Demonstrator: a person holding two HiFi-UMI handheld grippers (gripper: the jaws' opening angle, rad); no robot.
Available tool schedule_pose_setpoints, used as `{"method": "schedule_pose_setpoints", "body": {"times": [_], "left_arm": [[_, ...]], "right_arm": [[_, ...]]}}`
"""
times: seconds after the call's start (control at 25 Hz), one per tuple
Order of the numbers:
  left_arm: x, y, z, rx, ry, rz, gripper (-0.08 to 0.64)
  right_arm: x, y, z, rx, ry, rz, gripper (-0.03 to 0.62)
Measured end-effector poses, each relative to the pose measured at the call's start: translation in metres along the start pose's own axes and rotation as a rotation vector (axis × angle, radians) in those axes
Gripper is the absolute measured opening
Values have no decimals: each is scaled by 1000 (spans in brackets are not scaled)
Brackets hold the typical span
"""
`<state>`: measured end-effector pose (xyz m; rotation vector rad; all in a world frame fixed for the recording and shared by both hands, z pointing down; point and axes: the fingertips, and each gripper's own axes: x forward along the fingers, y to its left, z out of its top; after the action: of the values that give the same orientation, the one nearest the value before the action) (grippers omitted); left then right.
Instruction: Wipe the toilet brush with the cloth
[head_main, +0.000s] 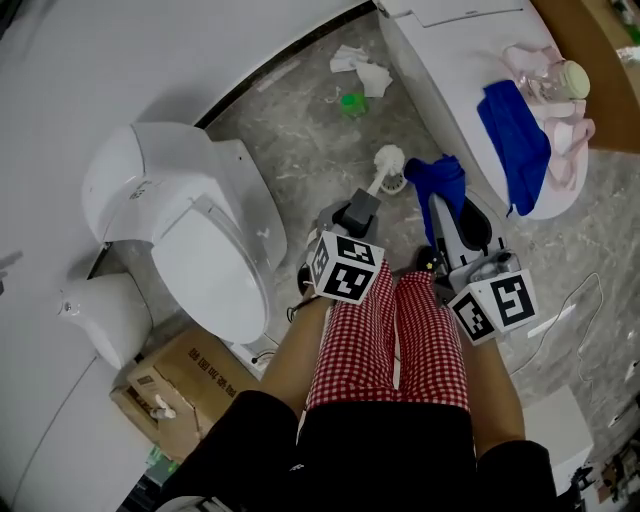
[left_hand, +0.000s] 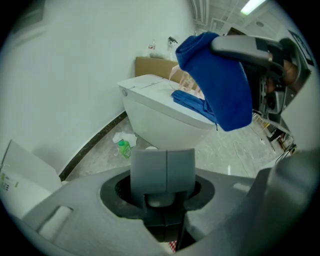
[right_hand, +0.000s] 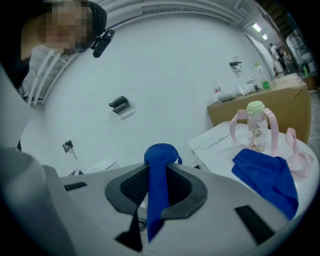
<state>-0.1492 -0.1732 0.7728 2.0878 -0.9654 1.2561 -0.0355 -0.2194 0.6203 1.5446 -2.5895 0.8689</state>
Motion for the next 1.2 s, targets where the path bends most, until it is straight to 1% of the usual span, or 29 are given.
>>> {"method": "schedule_pose_setpoints", "body": {"times": [0.48,0.8,1.2], "left_arm": [[-23,16,21,-33,-47,23,163],[-39,18,28,-42,-67,25,163],[-64,20,42,-41,-107,43,163]], "right_arm": [[12,10,12,-17,25,26,64],[18,22,28,-32,0,39,64],[15,33,41,-34,-3,50,64]]}}
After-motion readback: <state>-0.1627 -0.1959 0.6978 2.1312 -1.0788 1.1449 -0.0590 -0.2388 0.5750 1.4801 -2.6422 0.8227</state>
